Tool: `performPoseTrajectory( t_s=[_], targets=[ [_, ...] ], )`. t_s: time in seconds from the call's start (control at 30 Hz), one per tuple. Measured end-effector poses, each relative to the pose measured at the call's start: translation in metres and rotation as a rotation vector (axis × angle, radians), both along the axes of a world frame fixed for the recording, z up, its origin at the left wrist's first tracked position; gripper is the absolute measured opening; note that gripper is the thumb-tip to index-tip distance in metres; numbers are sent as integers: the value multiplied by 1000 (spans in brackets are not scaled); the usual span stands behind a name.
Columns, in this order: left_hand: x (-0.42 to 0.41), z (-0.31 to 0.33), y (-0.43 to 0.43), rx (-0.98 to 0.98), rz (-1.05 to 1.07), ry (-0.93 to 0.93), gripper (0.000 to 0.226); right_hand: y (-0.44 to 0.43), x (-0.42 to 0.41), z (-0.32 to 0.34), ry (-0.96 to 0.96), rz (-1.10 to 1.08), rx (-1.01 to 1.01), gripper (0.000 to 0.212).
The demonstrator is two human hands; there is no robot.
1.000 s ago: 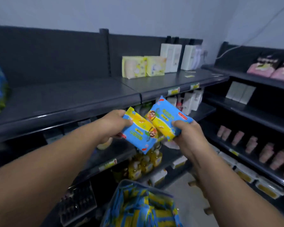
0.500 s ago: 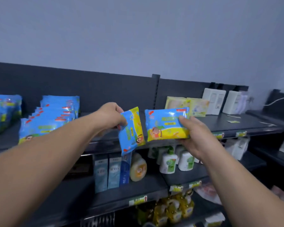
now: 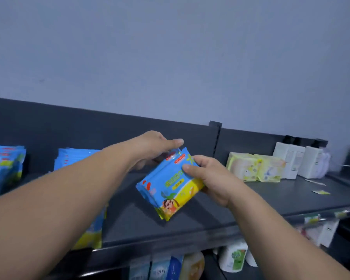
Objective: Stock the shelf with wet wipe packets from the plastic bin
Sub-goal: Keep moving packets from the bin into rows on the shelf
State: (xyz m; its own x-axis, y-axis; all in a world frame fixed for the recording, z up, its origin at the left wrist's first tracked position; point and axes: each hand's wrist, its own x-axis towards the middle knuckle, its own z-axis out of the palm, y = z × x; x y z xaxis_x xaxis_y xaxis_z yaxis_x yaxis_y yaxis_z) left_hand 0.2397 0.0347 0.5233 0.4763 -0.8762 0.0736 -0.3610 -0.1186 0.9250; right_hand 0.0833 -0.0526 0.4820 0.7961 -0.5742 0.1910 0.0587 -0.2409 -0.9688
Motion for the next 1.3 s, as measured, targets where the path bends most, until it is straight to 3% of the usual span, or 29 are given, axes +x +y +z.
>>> performPoseTrajectory(
  t_s=[0.1,0.2,0.3,0.43,0.57,0.73,0.97,1.07,1.17,1.3],
  targets=[
    [39,4,0,328,-78,6,66,-22,29,-8,-83,-78,109,19],
    [66,0,0,540,-209,-167,47,-37,55,-18,-126,-107,191,21],
    [87,-7,-10,441,-139,-315,28,-48,82,-28,-166,-109,235,20],
    [121,-15,-24,333,-26,-475,33,-65,120,-38,-90,-91,186,60],
    [148,-20,-34,362,34,-710,39,-74,155,-52,62,-163,35,21],
    [171,-27,-52,432,30,-767,43,-88,186,-61,101,-214,35,18],
    [176,-38,-77,504,-30,-1132,60,-111,198,-68,123,-281,78,21],
    [180,-43,-81,545,3,-1284,75,-121,198,-76,192,-283,48,43],
    [182,-47,-81,574,13,-1311,79,-124,197,-82,258,-263,42,58],
    [178,-47,-78,591,21,-1304,82,-122,196,-82,274,-244,59,56]
  ],
)
